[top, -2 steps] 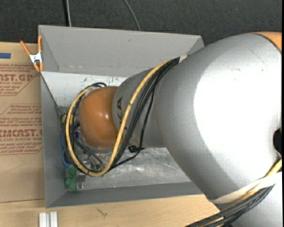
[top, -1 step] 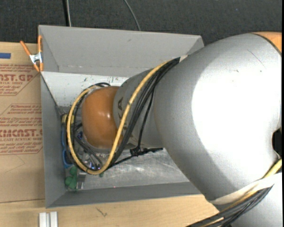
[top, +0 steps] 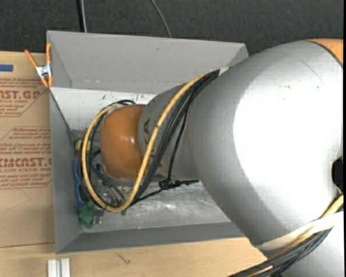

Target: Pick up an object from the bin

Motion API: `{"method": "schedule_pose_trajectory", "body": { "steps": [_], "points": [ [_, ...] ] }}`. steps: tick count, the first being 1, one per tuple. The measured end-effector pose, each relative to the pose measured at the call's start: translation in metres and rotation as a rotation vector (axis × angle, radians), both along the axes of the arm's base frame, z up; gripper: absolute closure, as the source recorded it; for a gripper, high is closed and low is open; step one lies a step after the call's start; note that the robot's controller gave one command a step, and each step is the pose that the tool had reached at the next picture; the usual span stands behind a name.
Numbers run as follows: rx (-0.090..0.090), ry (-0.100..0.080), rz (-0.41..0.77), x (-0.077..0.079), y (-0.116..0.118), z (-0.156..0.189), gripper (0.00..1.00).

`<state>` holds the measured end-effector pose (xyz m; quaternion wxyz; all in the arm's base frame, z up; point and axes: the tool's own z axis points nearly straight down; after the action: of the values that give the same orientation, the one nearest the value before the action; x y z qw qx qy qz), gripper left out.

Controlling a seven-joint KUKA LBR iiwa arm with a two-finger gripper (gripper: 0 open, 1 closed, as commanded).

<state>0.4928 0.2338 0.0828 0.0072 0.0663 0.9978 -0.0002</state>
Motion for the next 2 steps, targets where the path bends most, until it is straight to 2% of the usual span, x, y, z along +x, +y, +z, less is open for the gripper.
{"method": "schedule_pose_trajectory", "body": {
  "steps": [1, 2],
  "points": [
    [0.005, 0.007, 0.026, -0.006, 0.007, 0.084, 1.00],
    [0.004, 0.011, 0.025, -0.004, 0.014, 0.116, 1.00]
  ]
}}
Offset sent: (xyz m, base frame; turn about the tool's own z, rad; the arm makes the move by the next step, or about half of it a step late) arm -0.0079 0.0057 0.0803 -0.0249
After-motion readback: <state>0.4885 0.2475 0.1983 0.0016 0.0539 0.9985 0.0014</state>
